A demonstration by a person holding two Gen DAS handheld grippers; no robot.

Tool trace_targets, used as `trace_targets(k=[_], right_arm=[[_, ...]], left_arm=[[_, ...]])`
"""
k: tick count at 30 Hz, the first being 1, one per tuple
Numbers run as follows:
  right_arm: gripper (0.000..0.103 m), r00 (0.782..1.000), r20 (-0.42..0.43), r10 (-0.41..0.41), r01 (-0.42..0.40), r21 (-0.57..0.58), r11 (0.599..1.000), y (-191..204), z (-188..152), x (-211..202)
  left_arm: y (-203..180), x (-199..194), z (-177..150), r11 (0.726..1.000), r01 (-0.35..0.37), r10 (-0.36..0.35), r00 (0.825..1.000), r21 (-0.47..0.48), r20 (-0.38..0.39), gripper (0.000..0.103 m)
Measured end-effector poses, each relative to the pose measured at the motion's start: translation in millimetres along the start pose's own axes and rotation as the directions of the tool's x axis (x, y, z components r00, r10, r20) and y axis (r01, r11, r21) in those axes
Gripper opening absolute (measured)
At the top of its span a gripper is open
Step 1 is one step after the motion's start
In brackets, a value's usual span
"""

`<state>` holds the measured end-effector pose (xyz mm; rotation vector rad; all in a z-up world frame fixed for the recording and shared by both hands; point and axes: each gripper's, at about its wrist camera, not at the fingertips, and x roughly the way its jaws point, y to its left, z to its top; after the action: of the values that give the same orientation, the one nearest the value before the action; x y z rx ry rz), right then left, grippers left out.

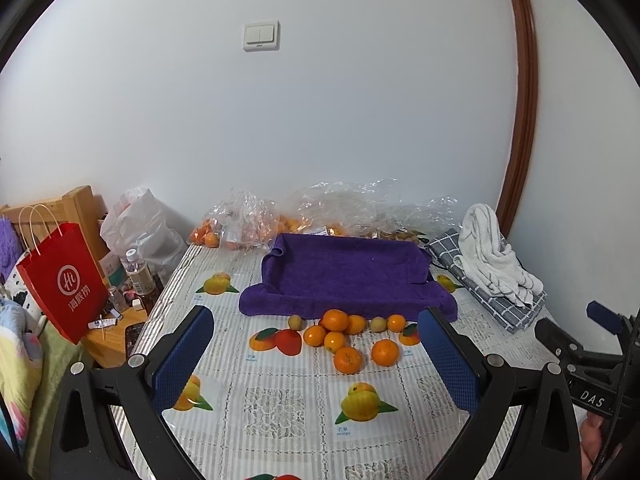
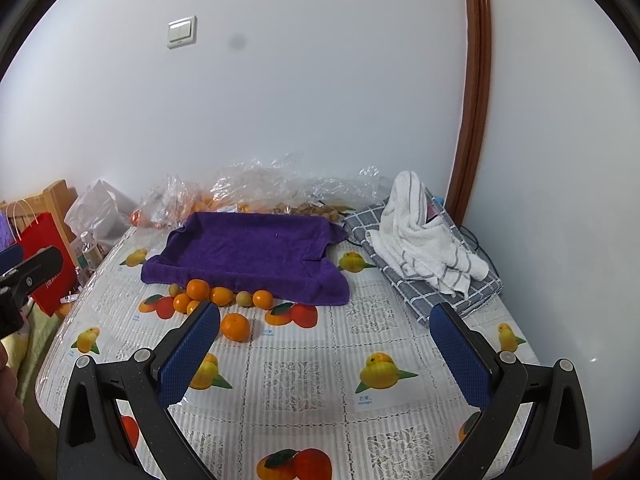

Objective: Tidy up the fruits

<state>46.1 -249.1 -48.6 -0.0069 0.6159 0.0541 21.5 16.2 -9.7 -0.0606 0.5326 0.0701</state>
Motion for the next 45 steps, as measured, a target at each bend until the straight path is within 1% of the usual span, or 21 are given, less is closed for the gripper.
trace_targets(k=[3, 7, 9, 12, 14, 16, 18, 19, 21, 25, 27, 29, 30, 33, 37, 40, 42, 44, 45], right_arm=[[0.103, 1.000, -0.017, 0.003, -0.003, -0.005, 1.000, 1, -2, 14], [0.103, 0.999, -0.045, 0.003, -0.003, -0.009, 1.000, 4, -8, 41], [0.103, 0.997, -0.077, 0.014, -0.015, -0.009, 1.000, 6, -11, 60], [0.102, 0.991, -0.129, 0.021, -0.024, -0.019, 1.000, 15, -17, 87], [0.100, 0.985, -0.169, 0.036, -0.043, -0.040, 0.998, 25, -23, 108], [0.098, 0.981, -0.188, 0.044, -0.057, -0.066, 0.996, 34, -28, 124], [0.091, 0.974, -0.218, 0.058, -0.079, -0.091, 0.993, 45, -34, 139], [0.090, 0.969, -0.236, 0.069, -0.095, -0.099, 0.991, 51, -38, 148], [0.079, 0.962, -0.253, 0.099, -0.128, -0.101, 0.987, 59, -43, 159], [0.079, 0.955, -0.240, 0.176, -0.205, -0.104, 0.973, 77, -50, 173], [0.079, 0.945, -0.243, 0.220, -0.250, -0.102, 0.963, 86, -53, 179], [0.075, 0.936, -0.257, 0.242, -0.275, -0.100, 0.956, 92, -55, 187], [0.072, 0.932, -0.266, 0.247, -0.282, -0.100, 0.954, 95, -56, 192], [0.065, 0.924, -0.293, 0.247, -0.285, -0.097, 0.953, 98, -60, 204], [0.060, 0.911, -0.325, 0.254, -0.294, -0.080, 0.952, 97, -64, 221], [0.054, 0.902, -0.338, 0.269, -0.310, -0.074, 0.948, 99, -66, 231], [0.048, 0.894, -0.341, 0.291, -0.332, -0.065, 0.941, 100, -67, 233], [0.042, 0.889, -0.343, 0.303, -0.351, -0.083, 0.933, 101, -66, 231], [0.042, 0.888, -0.346, 0.302, -0.351, -0.090, 0.932, 101, -66, 231]], left_arm=[[8, 15, -1, 1.000, -0.006, 0.006, 1.000, -0.012, -0.013, 0.103], [21, 41, -4, 1.000, -0.019, 0.018, 0.998, -0.017, -0.055, 0.103], [31, 58, -7, 0.999, -0.037, 0.035, 0.997, -0.024, -0.076, 0.103], [45, 79, -13, 0.998, -0.046, 0.042, 0.993, -0.033, -0.108, 0.102], [56, 96, -20, 0.998, -0.052, 0.048, 0.990, -0.029, -0.132, 0.099], [62, 111, -29, 0.998, -0.055, 0.051, 0.986, -0.019, -0.158, 0.095], [71, 124, -36, 0.997, -0.071, 0.069, 0.981, -0.008, -0.183, 0.095], [76, 132, -41, 0.997, -0.080, 0.078, 0.977, -0.001, -0.197, 0.094], [86, 145, -49, 0.996, -0.084, 0.083, 0.970, 0.006, -0.227, 0.094], [104, 168, -63, 0.997, -0.072, 0.066, 0.955, -0.011, -0.290, 0.093], [112, 175, -69, 0.997, -0.069, 0.060, 0.950, -0.019, -0.308, 0.091], [118, 180, -76, 0.997, -0.073, 0.061, 0.942, -0.025, -0.331, 0.091], [120, 182, -79, 0.997, -0.075, 0.061, 0.939, -0.028, -0.340, 0.091], [125, 185, -86, 0.996, -0.072, 0.051, 0.937, -0.046, -0.344, 0.091], [126, 192, -89, 0.996, -0.047, 0.017, 0.932, -0.074, -0.363, 0.091], [120, 198, -88, 0.996, -0.020, -0.012, 0.930, -0.083, -0.367, 0.090], [113, 203, -86, 0.997, 0.000, -0.031, 0.929, -0.083, -0.369, 0.087], [107, 209, -83, 0.996, 0.014, -0.045, 0.927, -0.086, -0.372, 0.079], [103, 214, -81, 0.995, 0.025, -0.058, 0.925, -0.092, -0.375, 0.077]])
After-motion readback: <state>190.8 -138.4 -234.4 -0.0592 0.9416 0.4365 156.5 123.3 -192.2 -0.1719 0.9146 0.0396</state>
